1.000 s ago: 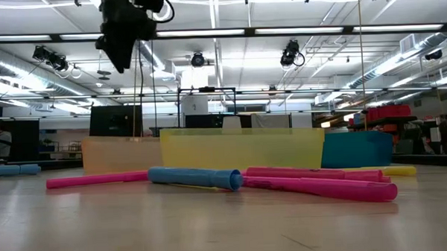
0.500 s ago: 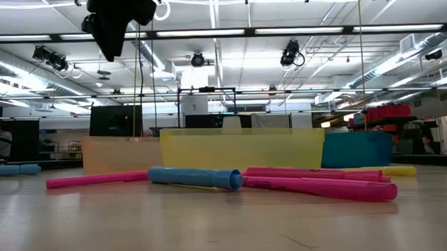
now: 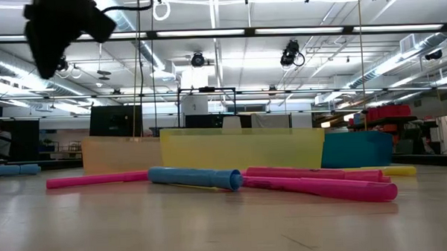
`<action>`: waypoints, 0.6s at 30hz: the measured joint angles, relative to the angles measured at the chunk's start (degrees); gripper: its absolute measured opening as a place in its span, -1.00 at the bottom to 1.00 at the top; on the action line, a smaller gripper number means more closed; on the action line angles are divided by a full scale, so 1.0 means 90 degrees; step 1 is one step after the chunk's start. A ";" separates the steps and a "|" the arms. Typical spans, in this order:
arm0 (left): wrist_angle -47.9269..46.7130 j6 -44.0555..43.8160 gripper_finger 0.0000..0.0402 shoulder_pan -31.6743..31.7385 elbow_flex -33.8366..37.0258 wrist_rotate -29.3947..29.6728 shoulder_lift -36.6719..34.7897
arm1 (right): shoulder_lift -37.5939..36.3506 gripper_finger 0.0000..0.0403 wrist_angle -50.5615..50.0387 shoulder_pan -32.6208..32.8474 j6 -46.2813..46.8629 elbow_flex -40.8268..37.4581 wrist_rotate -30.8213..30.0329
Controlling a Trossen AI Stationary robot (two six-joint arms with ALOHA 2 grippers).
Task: Pick & Place Markers
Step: Put the top blue highlighter pen into the orange bin
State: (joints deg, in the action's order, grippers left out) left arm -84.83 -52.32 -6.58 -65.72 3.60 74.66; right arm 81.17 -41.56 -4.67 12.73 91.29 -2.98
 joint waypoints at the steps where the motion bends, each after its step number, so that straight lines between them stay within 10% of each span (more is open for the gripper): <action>1: 0.0029 -0.0117 -0.12 -0.0037 0.0203 0.0002 -0.0210 | 0.0000 0.07 0.0000 0.0002 -0.0017 0.0000 0.0000; 18: 0.0525 0.0979 -0.12 0.1177 0.2204 -0.0153 -0.1182 | 0.0000 0.07 0.0005 -0.0009 -0.0106 0.0000 0.0053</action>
State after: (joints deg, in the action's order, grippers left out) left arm -80.11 -43.51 4.02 -45.89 2.22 64.02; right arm 81.17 -41.52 -4.75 11.78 91.29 -2.50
